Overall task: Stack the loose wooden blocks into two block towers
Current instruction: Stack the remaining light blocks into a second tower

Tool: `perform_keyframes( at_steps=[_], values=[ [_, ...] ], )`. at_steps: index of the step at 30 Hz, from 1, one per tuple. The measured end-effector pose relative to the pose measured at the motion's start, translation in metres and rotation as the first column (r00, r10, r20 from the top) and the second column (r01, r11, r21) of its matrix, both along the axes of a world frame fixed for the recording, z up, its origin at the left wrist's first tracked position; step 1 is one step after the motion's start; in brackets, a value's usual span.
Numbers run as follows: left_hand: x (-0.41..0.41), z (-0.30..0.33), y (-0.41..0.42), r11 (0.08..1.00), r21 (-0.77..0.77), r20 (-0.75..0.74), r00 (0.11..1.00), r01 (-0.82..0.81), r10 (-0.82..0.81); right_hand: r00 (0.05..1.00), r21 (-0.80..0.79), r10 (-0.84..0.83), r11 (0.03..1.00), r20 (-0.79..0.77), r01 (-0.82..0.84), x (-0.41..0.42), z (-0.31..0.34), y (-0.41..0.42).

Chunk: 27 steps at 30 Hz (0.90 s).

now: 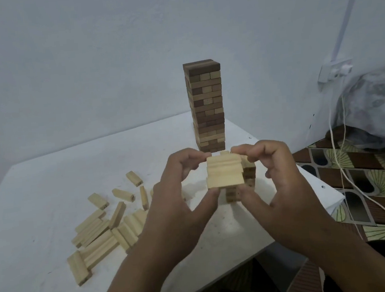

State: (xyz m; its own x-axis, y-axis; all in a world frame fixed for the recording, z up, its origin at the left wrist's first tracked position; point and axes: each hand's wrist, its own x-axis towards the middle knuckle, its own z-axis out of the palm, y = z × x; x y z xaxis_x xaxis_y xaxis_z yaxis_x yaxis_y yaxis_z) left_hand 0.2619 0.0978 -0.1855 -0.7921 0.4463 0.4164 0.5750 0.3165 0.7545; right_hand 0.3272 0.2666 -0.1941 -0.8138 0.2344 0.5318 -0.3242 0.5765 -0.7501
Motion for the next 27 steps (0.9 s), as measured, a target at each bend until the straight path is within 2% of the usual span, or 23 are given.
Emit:
perform_keyframes(
  at_steps=[8,22,25,27],
  values=[
    [-0.007,-0.008,0.046,0.992,0.101,0.110,0.992,-0.070,0.058,0.999,-0.130,0.028,0.991,0.017,-0.025,-0.018,-0.002,0.023],
    [-0.010,-0.013,0.061,0.988,0.127,0.255,0.965,-0.088,0.053,0.992,-0.133,-0.015,0.991,0.124,0.032,-0.024,-0.012,0.037],
    [-0.006,-0.010,0.060,0.991,0.087,0.261,0.962,-0.104,0.078,0.991,-0.188,-0.037,0.980,0.129,0.061,-0.019,-0.010,0.037],
    [-0.004,-0.008,0.061,0.992,0.005,0.306,0.945,-0.124,0.117,0.980,-0.216,-0.060,0.971,0.189,0.101,-0.017,-0.012,0.036]
  ],
)
